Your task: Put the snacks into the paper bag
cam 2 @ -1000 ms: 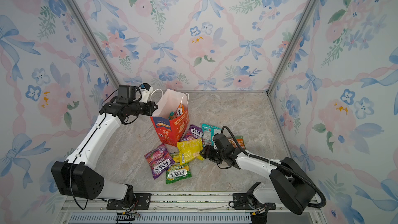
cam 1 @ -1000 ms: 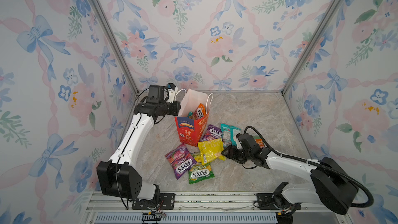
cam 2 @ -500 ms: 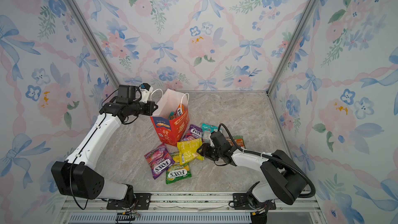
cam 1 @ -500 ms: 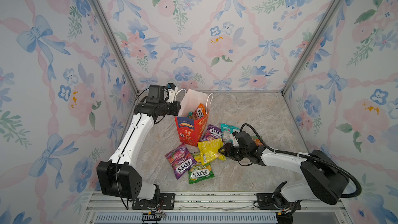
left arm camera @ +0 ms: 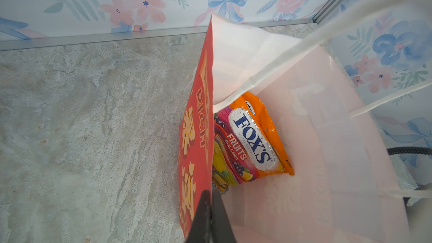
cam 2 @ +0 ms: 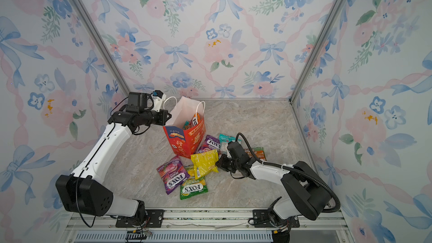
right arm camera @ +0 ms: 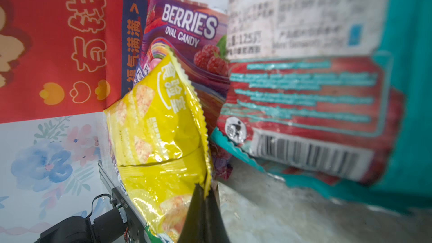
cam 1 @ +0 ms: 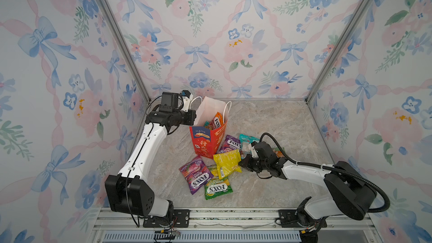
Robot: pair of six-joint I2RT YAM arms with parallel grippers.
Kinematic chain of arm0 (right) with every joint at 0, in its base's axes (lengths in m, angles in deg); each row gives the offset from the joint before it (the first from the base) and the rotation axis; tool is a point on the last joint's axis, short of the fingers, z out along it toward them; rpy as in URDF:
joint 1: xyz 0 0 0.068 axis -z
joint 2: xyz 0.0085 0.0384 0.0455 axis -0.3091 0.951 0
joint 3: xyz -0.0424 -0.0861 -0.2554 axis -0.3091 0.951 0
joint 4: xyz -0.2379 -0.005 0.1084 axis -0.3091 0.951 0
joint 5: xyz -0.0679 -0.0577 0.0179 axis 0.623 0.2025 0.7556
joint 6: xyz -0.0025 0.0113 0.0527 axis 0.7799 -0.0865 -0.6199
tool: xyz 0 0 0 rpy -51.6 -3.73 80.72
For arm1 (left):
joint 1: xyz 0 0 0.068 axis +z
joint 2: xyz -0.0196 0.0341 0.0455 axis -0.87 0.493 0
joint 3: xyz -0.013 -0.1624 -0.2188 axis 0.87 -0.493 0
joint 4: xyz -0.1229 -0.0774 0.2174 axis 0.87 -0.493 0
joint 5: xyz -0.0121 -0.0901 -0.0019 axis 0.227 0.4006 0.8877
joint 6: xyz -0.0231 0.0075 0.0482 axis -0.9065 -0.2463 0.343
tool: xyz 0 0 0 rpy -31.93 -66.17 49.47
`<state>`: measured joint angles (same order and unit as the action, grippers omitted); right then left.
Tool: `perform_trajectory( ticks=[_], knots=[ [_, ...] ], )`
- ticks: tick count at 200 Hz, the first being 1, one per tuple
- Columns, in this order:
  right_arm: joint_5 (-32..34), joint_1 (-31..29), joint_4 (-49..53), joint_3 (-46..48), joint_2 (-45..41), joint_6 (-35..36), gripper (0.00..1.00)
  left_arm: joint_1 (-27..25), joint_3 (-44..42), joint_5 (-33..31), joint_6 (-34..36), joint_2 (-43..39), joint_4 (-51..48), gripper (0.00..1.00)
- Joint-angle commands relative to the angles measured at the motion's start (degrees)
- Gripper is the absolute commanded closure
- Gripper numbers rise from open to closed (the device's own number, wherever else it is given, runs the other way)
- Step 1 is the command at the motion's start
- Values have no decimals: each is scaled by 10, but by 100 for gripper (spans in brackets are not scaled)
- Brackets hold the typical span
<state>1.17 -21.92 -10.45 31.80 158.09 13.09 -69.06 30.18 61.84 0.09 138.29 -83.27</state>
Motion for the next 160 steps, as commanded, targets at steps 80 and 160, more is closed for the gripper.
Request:
perform_trajectory(
  ticks=[80, 160],
  knots=[
    [50, -7, 172, -120, -109, 77, 100, 3, 7, 2, -3, 8, -21, 100],
    [115, -6, 323, -237, -159, 130, 100, 2, 7, 6, -4, 7, -21, 100]
  ],
)
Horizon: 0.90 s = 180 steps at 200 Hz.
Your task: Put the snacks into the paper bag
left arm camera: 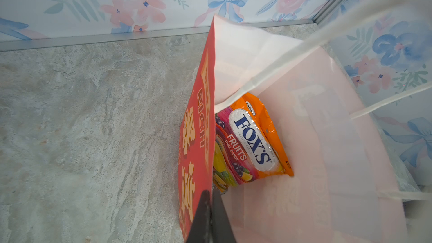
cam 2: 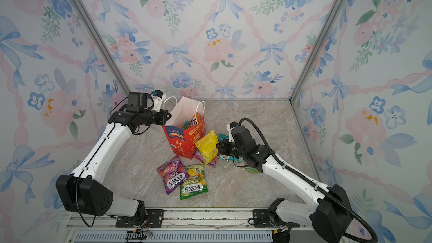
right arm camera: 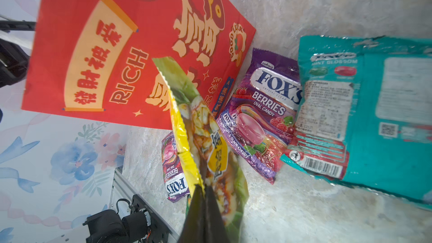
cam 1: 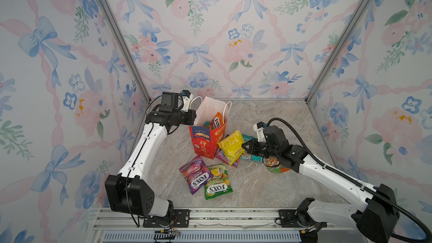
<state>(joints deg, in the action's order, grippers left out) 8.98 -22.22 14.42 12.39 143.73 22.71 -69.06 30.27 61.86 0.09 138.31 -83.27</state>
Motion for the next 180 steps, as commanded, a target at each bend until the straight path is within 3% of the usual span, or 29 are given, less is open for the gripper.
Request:
perform_trajectory(
  ticks=[1, 99, 180],
  knots=[
    [38, -3, 77, -44, -16, 34, 100, 2, 6, 6, -4, 7, -21, 100],
    [173, 21, 211, -249, 21, 141, 100, 2, 5, 8, -6, 5, -21, 100],
    [192, 56, 212, -394, 68, 204, 100, 2, 5, 11, -5, 8, -21, 100]
  ],
)
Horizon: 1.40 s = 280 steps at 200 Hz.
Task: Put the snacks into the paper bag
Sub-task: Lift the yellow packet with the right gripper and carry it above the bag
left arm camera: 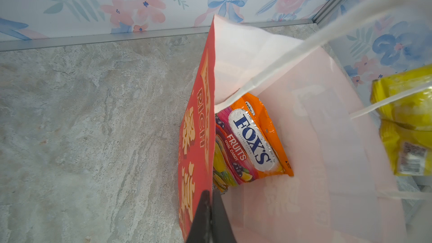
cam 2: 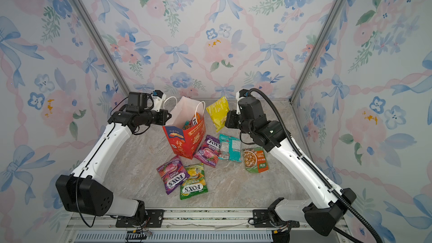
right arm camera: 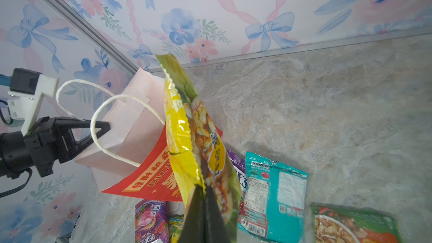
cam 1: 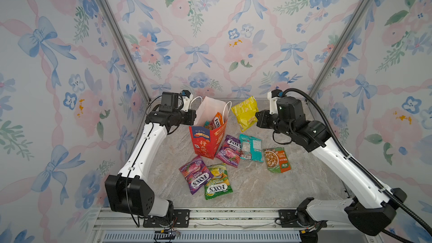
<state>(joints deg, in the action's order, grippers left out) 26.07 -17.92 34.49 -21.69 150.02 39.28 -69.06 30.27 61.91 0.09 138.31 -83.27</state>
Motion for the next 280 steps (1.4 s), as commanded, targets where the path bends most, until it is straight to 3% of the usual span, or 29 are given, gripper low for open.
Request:
perform_trajectory(
  ticks=[1, 104, 198, 235, 280],
  knots=[
    [21, 13, 11, -55, 5, 39, 100, 2, 4, 11, -5, 8, -21, 100],
    [-1, -10, -8, -242, 109, 91, 100, 2, 3, 8, -4, 5, -21, 100],
    [-52, -72, 139, -527, 322, 158, 100, 3, 2, 10, -4, 2, -20, 100],
    [-53, -80, 176, -535, 342, 173, 100, 3, 2, 8, -2, 2, -21, 100],
    [-39, -83, 191, -480, 319, 184, 100, 3, 1, 6, -1, 1, -21, 100]
  ],
)
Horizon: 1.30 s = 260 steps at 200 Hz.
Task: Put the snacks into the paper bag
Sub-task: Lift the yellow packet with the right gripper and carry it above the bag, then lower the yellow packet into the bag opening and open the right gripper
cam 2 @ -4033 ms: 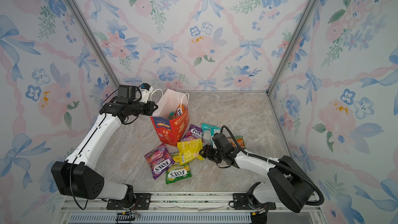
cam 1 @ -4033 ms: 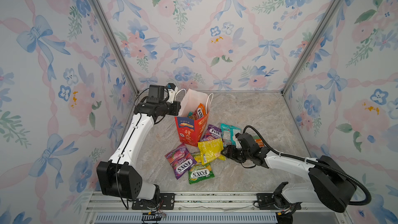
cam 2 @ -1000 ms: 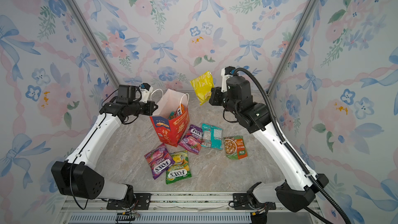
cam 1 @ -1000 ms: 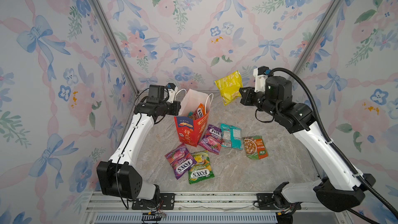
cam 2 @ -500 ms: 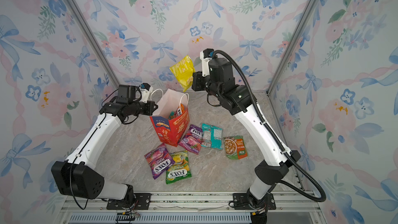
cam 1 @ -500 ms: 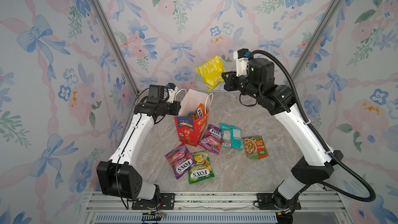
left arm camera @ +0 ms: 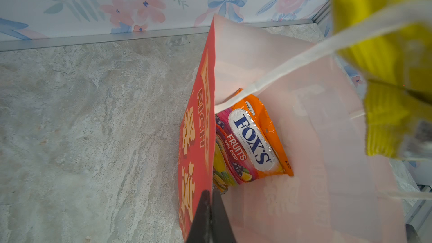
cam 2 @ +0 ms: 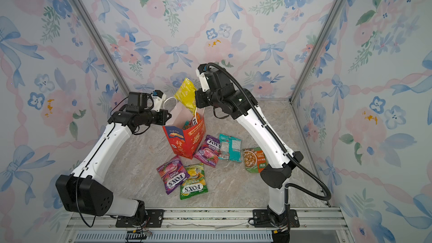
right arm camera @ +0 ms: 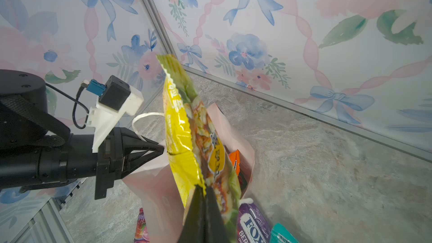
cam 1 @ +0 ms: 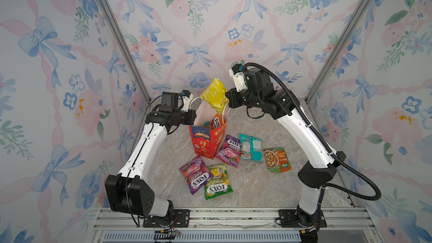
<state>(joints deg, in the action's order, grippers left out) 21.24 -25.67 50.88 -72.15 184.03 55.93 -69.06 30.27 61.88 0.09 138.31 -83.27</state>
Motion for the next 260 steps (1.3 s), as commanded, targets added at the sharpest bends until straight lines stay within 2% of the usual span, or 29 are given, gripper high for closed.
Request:
perform_trajectory(
  ticks=[1, 50, 120, 260],
  knots=[
    [11, -5, 27, 28, -23, 18, 100, 3, 2, 6, -1, 2, -21, 100],
    [28, -5, 31, 89, -54, 31, 100, 3, 1, 5, -1, 2, -21, 100],
    [-11, -17, 48, 106, -48, 46, 100, 3, -1, 3, 0, -2, -21, 100],
    [-14, -27, 105, -26, 76, 68, 100, 3, -3, 0, 2, -6, -21, 100]
  ],
)
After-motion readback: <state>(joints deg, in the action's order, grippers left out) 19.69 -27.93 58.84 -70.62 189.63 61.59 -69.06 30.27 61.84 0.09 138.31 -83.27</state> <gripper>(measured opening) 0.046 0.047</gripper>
